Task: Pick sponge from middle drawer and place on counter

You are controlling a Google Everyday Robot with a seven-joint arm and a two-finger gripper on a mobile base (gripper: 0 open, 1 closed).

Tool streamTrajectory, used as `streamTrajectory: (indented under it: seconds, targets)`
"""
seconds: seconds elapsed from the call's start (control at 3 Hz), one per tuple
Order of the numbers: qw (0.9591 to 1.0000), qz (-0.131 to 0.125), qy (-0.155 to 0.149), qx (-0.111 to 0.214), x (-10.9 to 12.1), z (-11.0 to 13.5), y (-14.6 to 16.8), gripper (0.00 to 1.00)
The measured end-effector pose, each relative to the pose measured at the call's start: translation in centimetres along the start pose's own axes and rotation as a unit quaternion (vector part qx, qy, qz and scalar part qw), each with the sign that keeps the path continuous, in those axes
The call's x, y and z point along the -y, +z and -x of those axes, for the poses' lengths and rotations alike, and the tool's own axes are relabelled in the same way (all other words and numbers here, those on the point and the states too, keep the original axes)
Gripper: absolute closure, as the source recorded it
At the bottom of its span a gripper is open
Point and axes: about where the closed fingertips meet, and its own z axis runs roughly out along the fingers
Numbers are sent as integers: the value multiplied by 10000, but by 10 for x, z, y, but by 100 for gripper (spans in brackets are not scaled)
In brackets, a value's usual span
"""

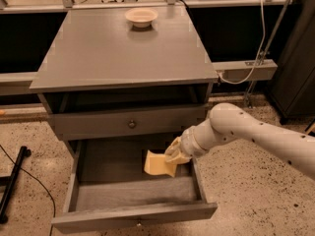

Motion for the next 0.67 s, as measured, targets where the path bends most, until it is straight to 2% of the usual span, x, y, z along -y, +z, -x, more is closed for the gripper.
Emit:
streamTrajectory:
  seconds: [0.33,0.67]
  targets:
    - [10000,1,0,0,0,0,0,100]
    - [9990,-157,-375,-160,9,29,-27,100]
